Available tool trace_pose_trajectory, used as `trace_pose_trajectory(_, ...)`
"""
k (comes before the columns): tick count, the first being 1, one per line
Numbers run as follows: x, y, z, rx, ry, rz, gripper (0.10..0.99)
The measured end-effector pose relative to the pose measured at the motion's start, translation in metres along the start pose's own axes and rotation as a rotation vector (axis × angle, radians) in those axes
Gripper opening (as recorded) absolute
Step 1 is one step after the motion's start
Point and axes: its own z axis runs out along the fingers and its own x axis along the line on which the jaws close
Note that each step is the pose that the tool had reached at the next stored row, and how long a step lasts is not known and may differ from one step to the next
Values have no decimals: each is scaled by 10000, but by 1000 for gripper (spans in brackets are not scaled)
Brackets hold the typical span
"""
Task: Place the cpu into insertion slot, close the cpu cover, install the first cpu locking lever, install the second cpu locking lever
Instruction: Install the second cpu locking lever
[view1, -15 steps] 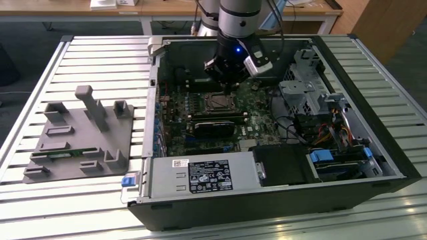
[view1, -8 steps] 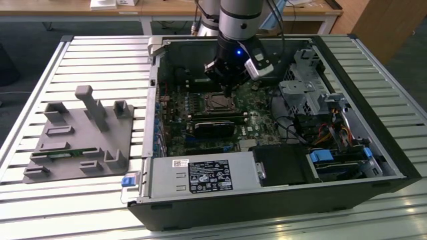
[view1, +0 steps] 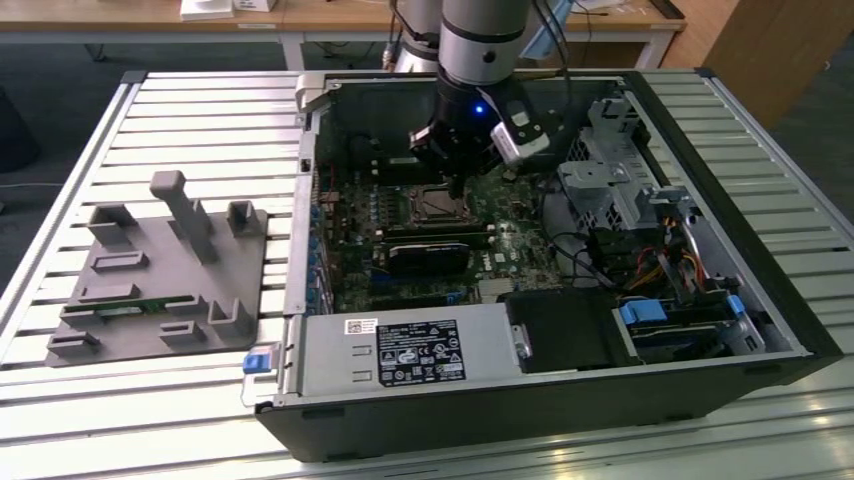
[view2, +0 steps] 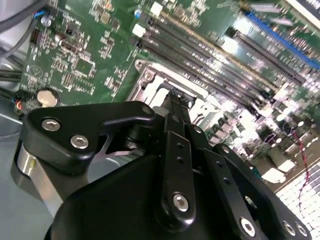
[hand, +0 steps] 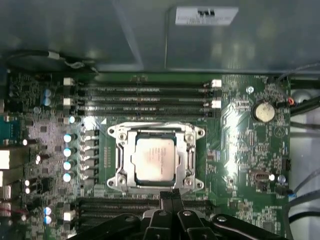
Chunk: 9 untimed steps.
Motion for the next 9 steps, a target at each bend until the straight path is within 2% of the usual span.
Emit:
trace_pose_trajectory(2,-1,-58,3,-34,4,-1,106)
trace_pose_trajectory(3,-1,-76,6,-106,12,-1,106)
trace_pose_trajectory(5,-1,-99,8,-449,33,-3,106)
trace_pose_trajectory(6,-1,-109,11,-555,38,-4,106)
trace_pose_trajectory(7,-1,-124,17,-615,38,-4,106)
trace_pose_trajectory(9,-1,-149,37,-638,37,-5,106)
